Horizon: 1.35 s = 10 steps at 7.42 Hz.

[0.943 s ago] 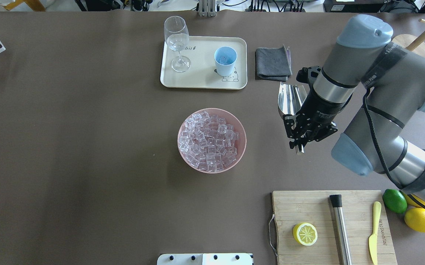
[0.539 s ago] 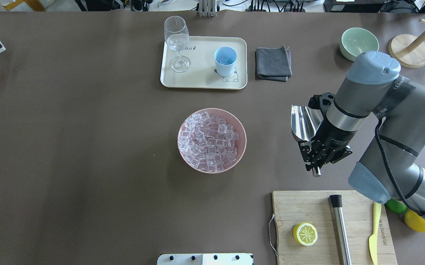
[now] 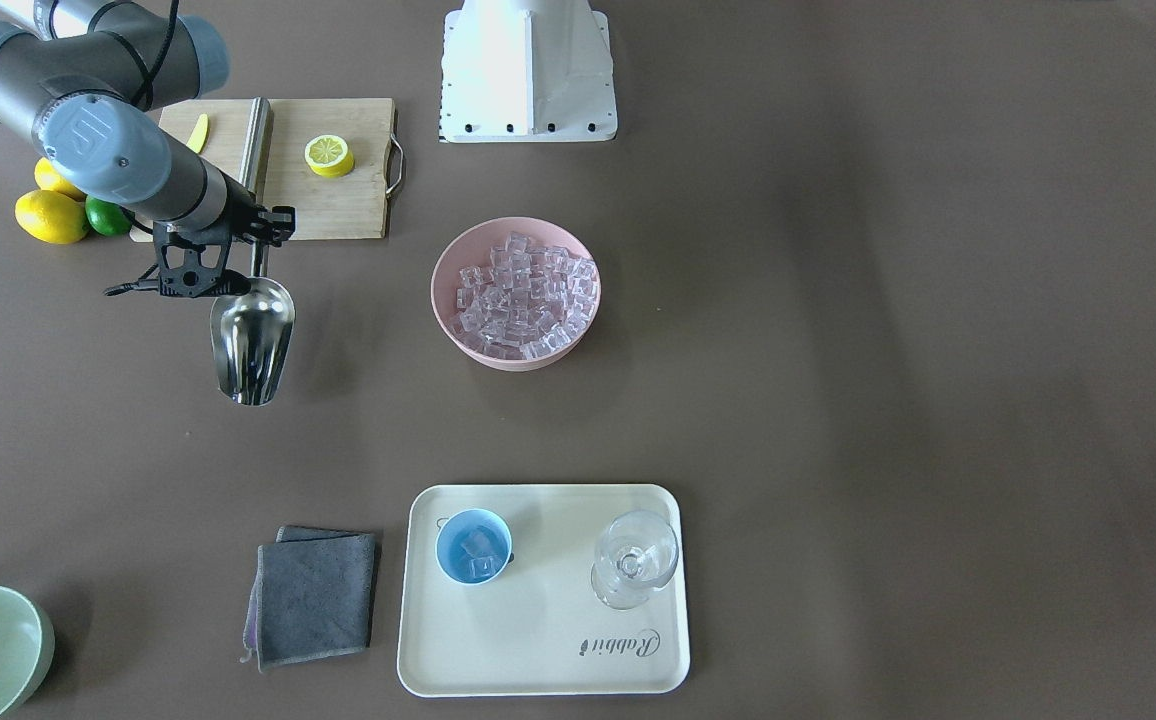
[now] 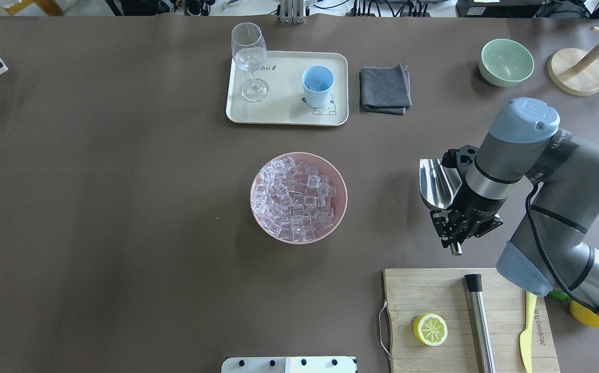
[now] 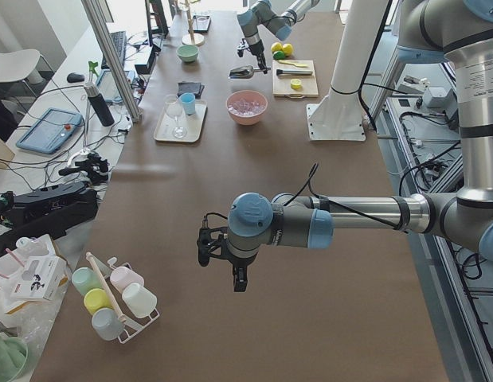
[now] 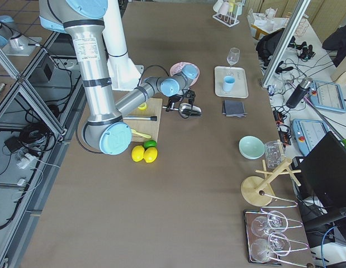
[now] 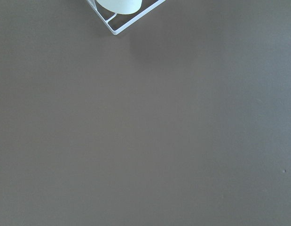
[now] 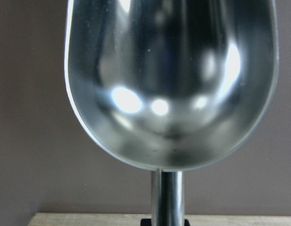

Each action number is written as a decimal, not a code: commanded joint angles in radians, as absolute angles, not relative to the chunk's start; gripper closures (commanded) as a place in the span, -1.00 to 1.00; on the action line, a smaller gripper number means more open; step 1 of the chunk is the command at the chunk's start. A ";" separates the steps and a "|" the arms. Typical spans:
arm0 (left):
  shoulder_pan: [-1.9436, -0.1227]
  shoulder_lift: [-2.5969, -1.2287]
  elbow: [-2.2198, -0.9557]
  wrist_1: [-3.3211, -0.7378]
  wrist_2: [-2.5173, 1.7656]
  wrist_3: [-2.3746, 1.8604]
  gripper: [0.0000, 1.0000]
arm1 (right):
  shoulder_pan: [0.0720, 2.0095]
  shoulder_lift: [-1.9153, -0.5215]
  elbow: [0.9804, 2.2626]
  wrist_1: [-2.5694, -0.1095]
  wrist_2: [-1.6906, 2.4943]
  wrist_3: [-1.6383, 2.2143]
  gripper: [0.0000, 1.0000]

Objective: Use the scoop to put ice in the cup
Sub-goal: 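Carry the empty scoop back toward its spot beside the cutting board, then lower the scoop onto the table and open the right gripper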

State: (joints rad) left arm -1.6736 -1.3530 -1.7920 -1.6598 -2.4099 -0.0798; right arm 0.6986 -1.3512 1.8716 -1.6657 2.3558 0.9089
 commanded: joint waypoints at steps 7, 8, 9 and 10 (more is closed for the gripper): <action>-1.674 -1.353 -1.792 -1.660 -2.410 -0.080 -0.97 | 0.689 -1.373 1.816 -1.620 2.333 0.882 1.00; -1.674 -1.353 -1.792 -1.660 -2.410 -0.080 -0.97 | 0.689 -1.373 1.815 -1.620 2.332 0.881 1.00; -1.672 -1.353 -1.792 -1.660 -2.410 -0.080 -0.97 | 0.689 -1.370 1.806 -1.620 2.332 0.881 1.00; -1.674 -1.353 -1.789 -1.660 -2.410 -0.080 -0.97 | 0.689 -1.367 1.796 -1.620 2.332 0.871 1.00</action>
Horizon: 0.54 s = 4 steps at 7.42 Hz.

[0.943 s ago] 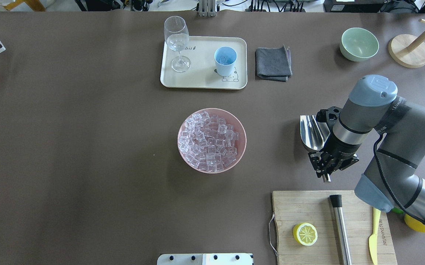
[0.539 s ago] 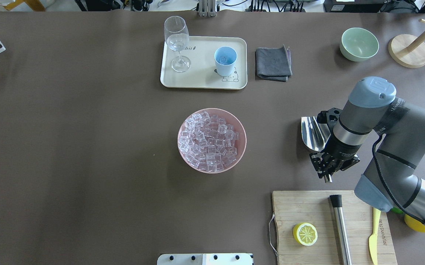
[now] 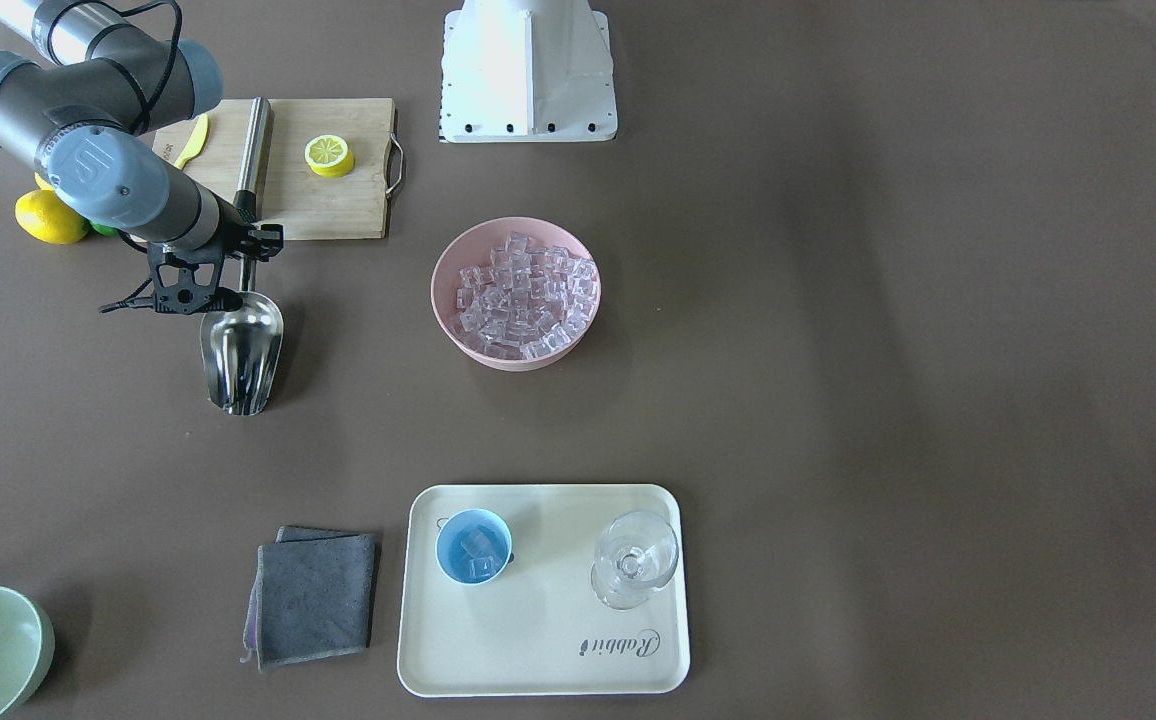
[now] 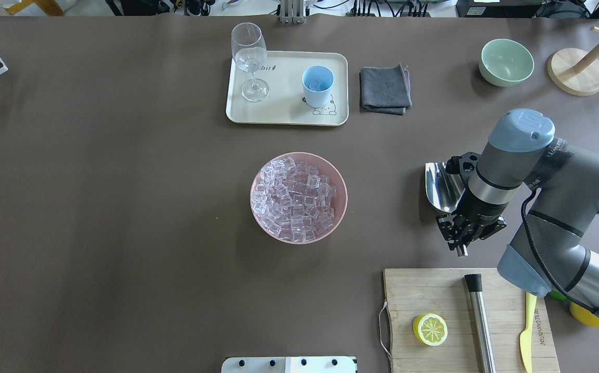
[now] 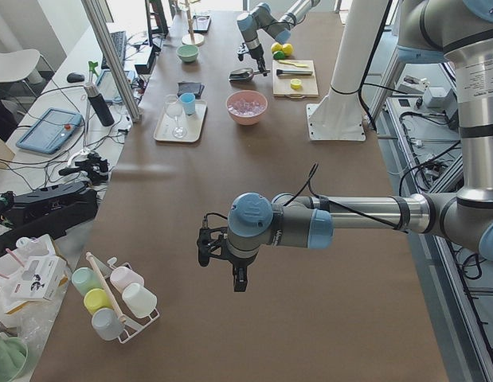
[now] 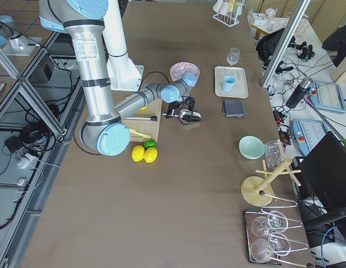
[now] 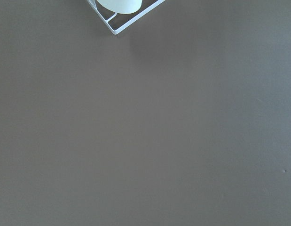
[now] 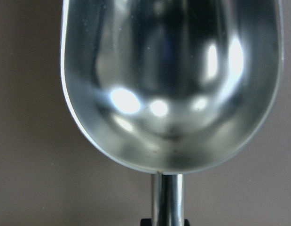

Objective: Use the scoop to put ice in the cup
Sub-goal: 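Lower the scoop onto the table and open the right gripper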

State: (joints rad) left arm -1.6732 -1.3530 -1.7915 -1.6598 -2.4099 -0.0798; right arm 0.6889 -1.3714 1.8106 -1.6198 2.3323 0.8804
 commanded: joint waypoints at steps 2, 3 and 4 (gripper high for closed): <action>-1.674 -1.354 -1.790 -1.660 -2.410 -0.080 -0.97 | 0.689 -1.367 1.796 -1.620 2.332 0.865 0.22; -1.674 -1.355 -1.792 -1.660 -2.410 -0.080 -0.97 | 0.689 -1.364 1.793 -1.620 2.327 0.861 -0.99; -1.674 -1.353 -1.789 -1.660 -2.410 -0.080 -0.97 | 0.689 -1.364 1.798 -1.620 2.329 0.861 -1.00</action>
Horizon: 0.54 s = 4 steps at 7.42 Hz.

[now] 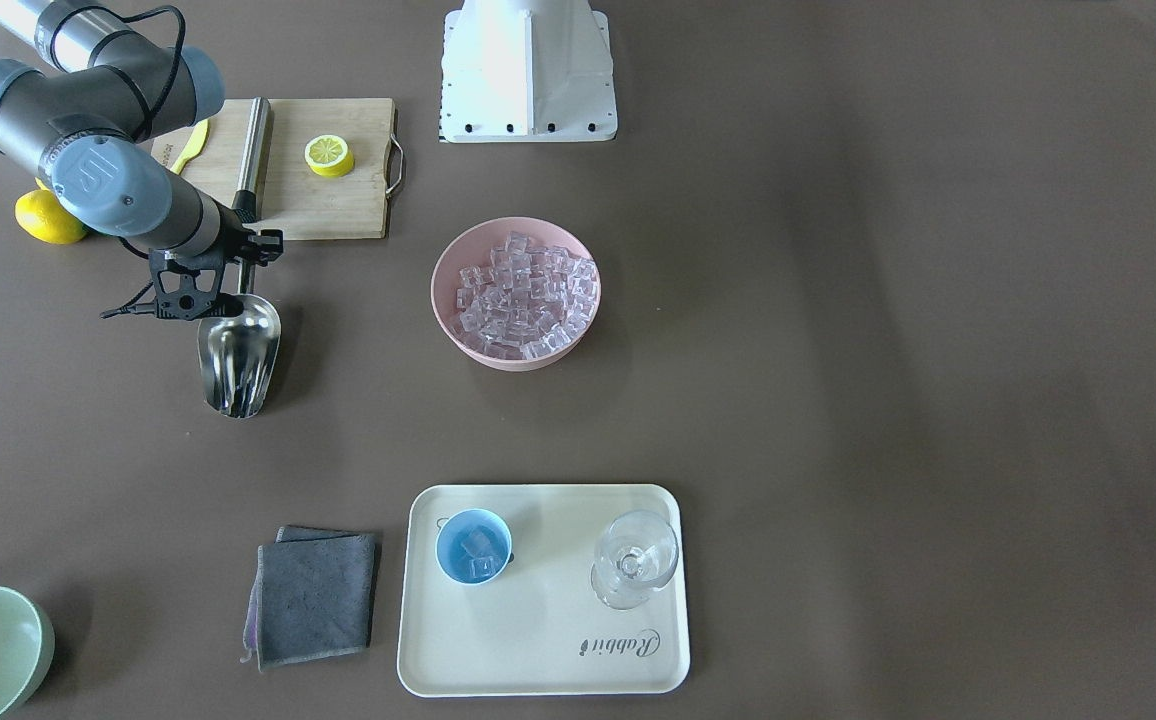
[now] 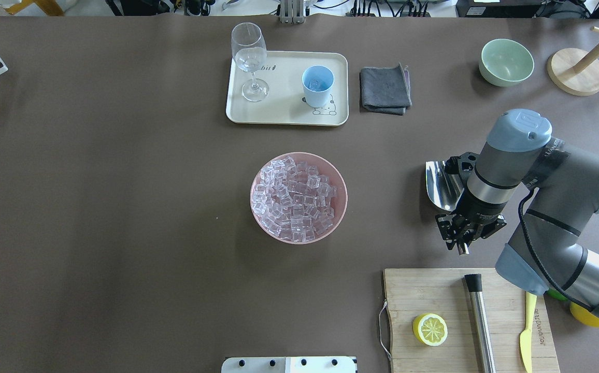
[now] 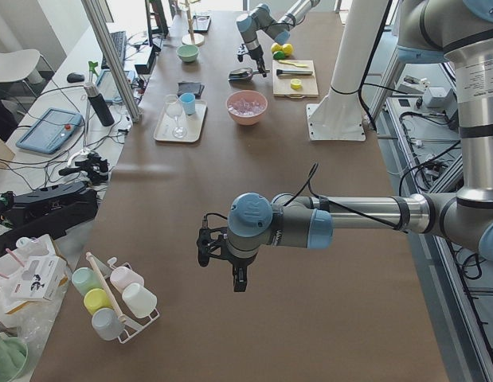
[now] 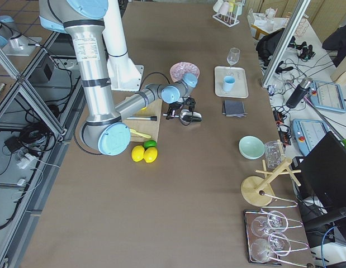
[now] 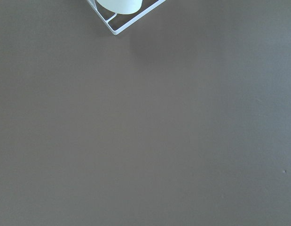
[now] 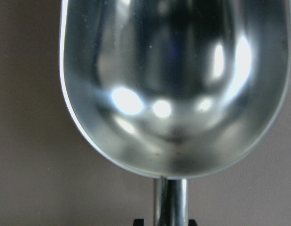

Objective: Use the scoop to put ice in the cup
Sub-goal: 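Lower the scoop onto the table and open the right gripper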

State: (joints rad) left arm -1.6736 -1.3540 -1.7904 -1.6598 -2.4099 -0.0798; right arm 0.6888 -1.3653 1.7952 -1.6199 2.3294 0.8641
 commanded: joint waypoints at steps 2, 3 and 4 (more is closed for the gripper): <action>-1.674 -1.353 -1.789 -1.660 -2.410 -0.080 -0.97 | 0.689 -1.364 1.807 -1.620 2.329 0.861 -1.00; -1.674 -1.353 -1.787 -1.660 -2.410 -0.080 -0.97 | 0.690 -1.367 1.825 -1.621 2.330 0.861 -1.00; -1.674 -1.353 -1.789 -1.660 -2.410 -0.080 -0.97 | 0.702 -1.370 1.853 -1.624 2.330 0.861 -1.00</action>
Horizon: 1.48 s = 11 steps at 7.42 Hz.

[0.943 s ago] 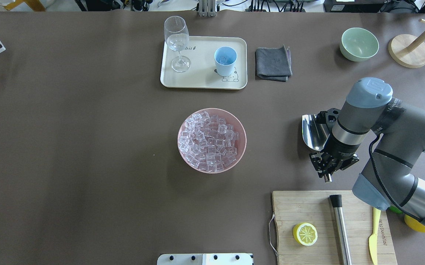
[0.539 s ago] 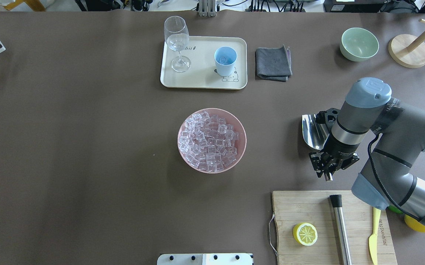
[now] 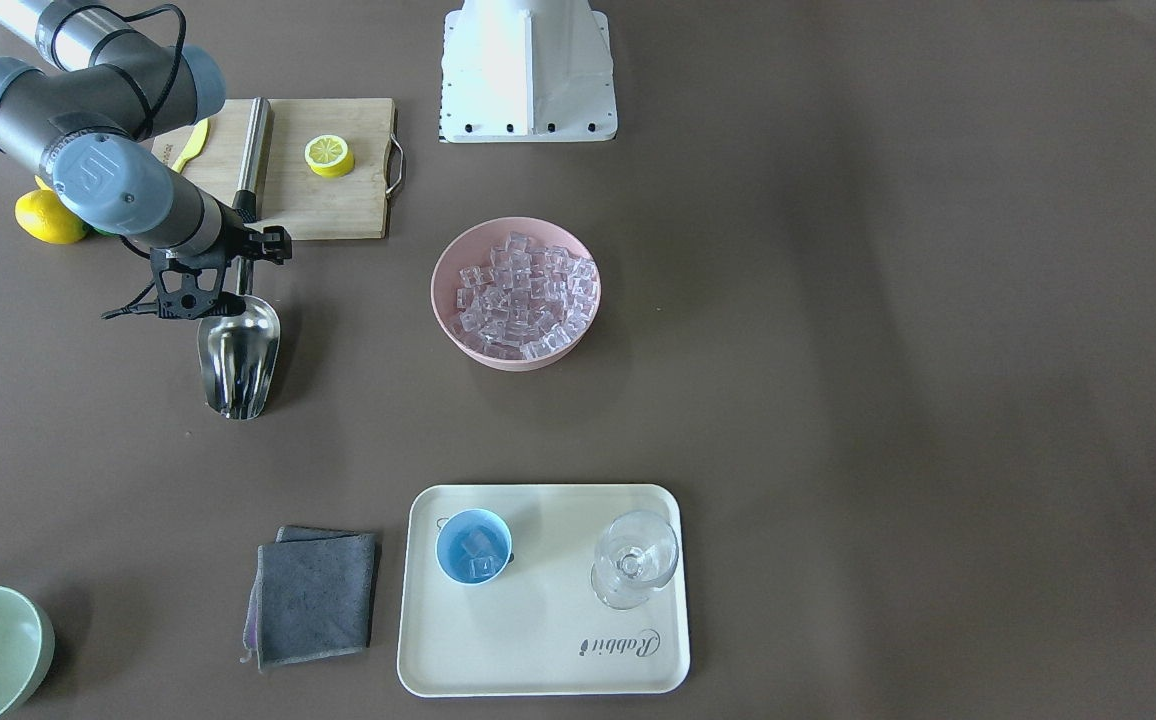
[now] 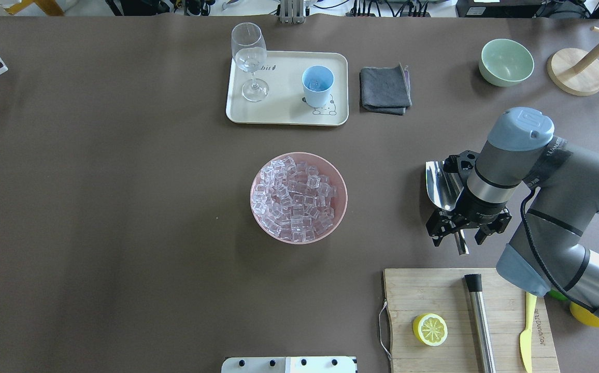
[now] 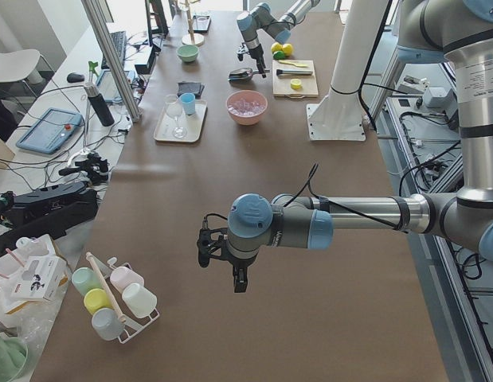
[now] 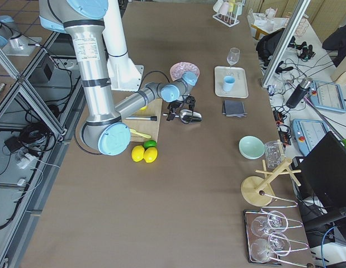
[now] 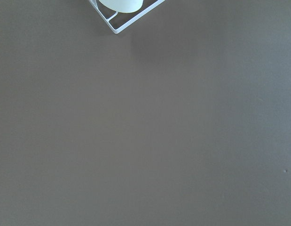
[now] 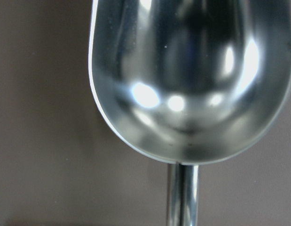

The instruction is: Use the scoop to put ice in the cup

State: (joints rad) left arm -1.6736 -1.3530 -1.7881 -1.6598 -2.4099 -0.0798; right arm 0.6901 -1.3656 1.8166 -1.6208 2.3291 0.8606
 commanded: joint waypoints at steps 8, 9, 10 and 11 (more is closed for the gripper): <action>-1.674 -1.353 -1.789 -1.660 -2.408 -0.080 -0.97 | 1.144 -1.612 1.941 -1.625 2.289 0.343 -1.00; -1.674 -1.353 -1.790 -1.660 -2.408 -0.080 -0.97 | 1.238 -1.662 1.912 -1.621 2.290 0.274 -1.00; -1.674 -1.353 -1.789 -1.660 -2.410 -0.080 -0.97 | 1.326 -1.698 1.881 -1.623 2.290 0.171 -1.00; -1.674 -1.353 -1.789 -1.660 -2.410 -0.080 -0.97 | 1.412 -1.703 1.829 -1.626 2.301 0.093 -1.00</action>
